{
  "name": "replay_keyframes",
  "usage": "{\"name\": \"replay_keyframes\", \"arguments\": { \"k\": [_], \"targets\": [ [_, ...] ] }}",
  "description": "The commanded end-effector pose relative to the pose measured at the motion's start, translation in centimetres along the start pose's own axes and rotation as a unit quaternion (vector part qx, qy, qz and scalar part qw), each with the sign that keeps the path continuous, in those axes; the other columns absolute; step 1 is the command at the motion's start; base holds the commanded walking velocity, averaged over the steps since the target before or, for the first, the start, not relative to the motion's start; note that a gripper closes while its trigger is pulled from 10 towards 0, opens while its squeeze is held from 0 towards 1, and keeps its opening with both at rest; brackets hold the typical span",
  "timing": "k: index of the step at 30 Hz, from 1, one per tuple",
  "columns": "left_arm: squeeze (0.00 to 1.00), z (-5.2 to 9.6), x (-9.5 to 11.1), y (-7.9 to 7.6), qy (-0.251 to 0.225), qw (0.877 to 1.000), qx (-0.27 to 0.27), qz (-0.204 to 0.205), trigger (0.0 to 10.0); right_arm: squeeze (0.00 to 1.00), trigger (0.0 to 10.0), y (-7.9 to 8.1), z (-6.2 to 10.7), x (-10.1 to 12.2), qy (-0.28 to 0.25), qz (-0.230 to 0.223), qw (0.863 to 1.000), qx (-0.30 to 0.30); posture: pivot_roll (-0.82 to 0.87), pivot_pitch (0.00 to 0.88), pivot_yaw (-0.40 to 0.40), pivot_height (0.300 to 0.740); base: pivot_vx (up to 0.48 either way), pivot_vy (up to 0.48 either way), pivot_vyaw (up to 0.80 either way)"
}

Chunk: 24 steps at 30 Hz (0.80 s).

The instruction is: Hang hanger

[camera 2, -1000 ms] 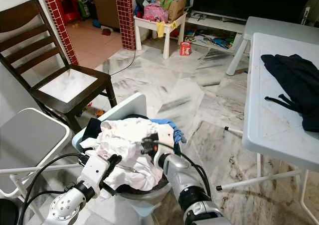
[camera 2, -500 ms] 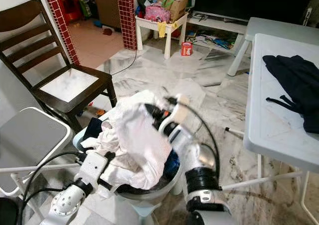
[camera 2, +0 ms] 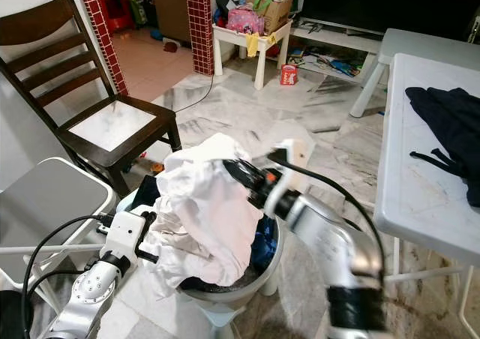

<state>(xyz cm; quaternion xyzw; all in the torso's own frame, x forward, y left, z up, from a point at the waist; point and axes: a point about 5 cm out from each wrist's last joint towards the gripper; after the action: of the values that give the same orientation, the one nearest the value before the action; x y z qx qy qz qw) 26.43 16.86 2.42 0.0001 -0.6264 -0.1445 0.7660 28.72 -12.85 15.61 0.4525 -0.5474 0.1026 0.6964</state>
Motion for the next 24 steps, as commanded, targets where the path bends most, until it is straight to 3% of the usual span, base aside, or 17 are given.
{"name": "replay_keyframes", "arguments": {
  "k": [1, 6, 9, 21, 24],
  "targets": [
    [0.0, -0.4, 0.5, -0.1, -0.014, 1.0, 0.001, 0.025, 10.0, 0.0, 0.0, 0.9, 0.3, 0.9, -0.012, 0.01, 1.0, 0.027, -0.08, 0.0, -0.005, 0.74, 0.0, 0.0, 0.0],
    [0.0, -1.0, 1.9, -1.2, -0.051, 0.996, -0.038, 0.06, 10.0, 0.0, 0.0, 0.8, 0.6, 0.7, -0.002, 0.019, 1.0, 0.02, -0.09, 0.0, 0.001, 0.74, 0.0, 0.0, 0.0],
    [0.0, -1.3, 3.6, -2.5, -0.098, 0.988, -0.086, 0.079, 10.0, 0.0, 0.0, 1.4, 0.7, 0.4, 0.007, 0.023, 0.999, 0.035, -0.1, 0.0, 0.006, 0.74, 0.0, 0.0, 0.0],
    [0.0, -2.4, 4.7, -4.5, -0.116, 0.973, -0.166, 0.108, 10.0, 0.0, 0.0, 2.8, 1.2, 0.1, 0.026, 0.035, 0.996, 0.079, -0.11, 0.0, 0.006, 0.74, 0.0, 0.0, 0.0],
    [0.0, -2.2, 5.5, -5.7, -0.128, 0.959, -0.214, 0.137, 10.0, 0.0, 0.0, 2.7, 1.3, -0.2, 0.035, 0.046, 0.995, 0.075, -0.12, 0.0, 0.011, 0.74, 0.0, 0.0, 0.0]
  ]
}}
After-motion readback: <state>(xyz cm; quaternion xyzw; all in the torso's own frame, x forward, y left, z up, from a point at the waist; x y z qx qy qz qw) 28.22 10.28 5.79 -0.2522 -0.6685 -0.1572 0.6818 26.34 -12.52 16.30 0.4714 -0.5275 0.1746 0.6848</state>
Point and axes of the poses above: a point about 5 cm out from each wrist's last joint towards the gripper, its own z axis pointing back from the gripper into the wrist, its own x axis along the axis of the wrist's last joint, y = z × x, and after that the axes turned 2 degrees about z, right-handed
